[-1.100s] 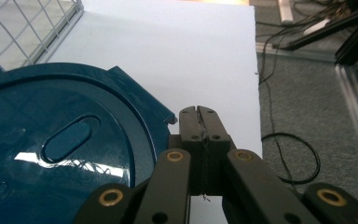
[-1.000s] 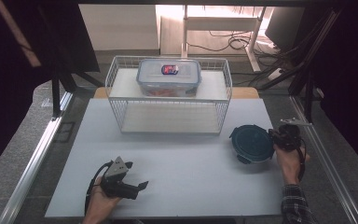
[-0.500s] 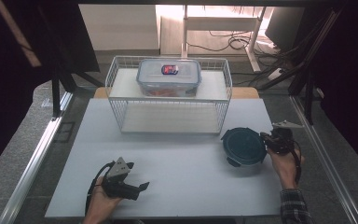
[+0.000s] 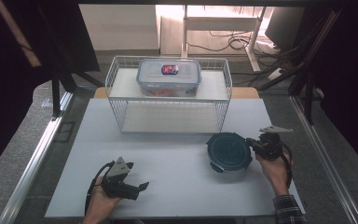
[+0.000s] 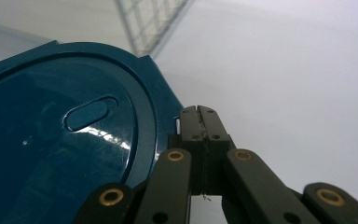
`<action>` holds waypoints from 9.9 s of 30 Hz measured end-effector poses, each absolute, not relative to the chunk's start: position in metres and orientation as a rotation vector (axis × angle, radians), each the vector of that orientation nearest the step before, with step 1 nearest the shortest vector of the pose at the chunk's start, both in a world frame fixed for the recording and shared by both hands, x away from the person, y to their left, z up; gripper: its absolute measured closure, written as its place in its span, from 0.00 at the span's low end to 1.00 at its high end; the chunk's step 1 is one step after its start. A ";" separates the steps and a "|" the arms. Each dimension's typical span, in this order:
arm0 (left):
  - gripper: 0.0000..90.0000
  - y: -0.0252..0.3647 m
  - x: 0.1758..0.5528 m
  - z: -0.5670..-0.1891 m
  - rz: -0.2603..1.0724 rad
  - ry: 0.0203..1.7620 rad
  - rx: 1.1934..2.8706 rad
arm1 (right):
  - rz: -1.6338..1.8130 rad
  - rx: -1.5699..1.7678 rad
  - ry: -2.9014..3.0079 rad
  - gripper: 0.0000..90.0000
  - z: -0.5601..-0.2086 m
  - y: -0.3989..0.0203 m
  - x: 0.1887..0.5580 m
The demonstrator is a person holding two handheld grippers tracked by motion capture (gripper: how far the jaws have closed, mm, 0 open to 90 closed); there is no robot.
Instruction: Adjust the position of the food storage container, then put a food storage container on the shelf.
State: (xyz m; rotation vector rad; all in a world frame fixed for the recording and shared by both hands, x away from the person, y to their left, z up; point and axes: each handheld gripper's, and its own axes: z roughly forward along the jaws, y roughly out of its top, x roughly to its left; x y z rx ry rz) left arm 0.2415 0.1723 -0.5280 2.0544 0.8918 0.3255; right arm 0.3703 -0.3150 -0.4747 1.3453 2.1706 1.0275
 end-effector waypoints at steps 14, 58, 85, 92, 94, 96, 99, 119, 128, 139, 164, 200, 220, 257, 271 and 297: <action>0.07 0.172 0.243 -0.528 0.309 0.902 2.056 | 1.099 1.241 2.334 1.00 -0.478 -0.258 0.350; 0.17 0.179 0.247 -0.523 0.268 1.013 2.017 | 1.154 0.980 2.671 1.00 -0.482 -0.202 0.261; 0.24 0.181 0.251 -0.524 0.259 1.039 2.014 | 1.020 1.216 2.419 1.00 -0.477 -0.215 0.321; 0.24 0.181 0.252 -0.524 0.250 1.053 2.004 | 1.009 1.224 2.392 1.00 -0.478 -0.208 0.326; 0.24 0.181 0.252 -0.525 0.251 1.052 2.005 | 1.016 1.228 2.394 1.00 -0.478 -0.204 0.328; 0.24 0.181 0.252 -0.525 0.249 1.056 2.003 | 1.028 1.227 2.414 1.00 -0.479 -0.200 0.328; 0.24 0.182 0.253 -0.525 0.249 1.058 2.003 | 1.032 1.201 2.432 1.00 -0.479 -0.192 0.325; 0.24 0.186 0.250 -0.523 0.260 1.062 2.006 | 1.049 1.098 2.502 1.00 -0.480 -0.169 0.305; 0.17 0.194 0.247 -0.525 0.215 1.042 2.010 | 1.175 0.946 2.483 0.62 -0.469 -0.191 0.284; 0.07 0.194 0.244 -0.528 0.240 1.002 2.017 | 1.235 0.974 2.488 0.09 -0.485 -0.209 0.285; 0.03 0.175 0.281 -0.504 0.052 0.931 1.945 | 1.265 0.986 2.555 0.01 -0.474 -0.182 0.308; 0.53 0.170 0.295 -0.512 -0.261 0.990 1.849 | 1.365 1.343 2.763 0.54 -0.483 -0.180 0.329; 0.59 0.178 0.286 -0.520 -0.293 1.005 1.750 | 1.593 1.436 2.740 0.61 -0.489 -0.190 0.324; 0.63 0.177 0.302 -0.436 -0.109 0.990 1.693 | 1.666 1.255 2.536 0.63 -0.413 -0.185 0.337; 0.63 0.180 0.323 -0.392 -0.060 0.978 1.685 | 1.693 1.206 2.481 0.63 -0.372 -0.181 0.356; 0.63 0.195 0.370 -0.289 0.009 0.931 1.666 | 1.746 1.104 2.393 0.63 -0.274 -0.166 0.396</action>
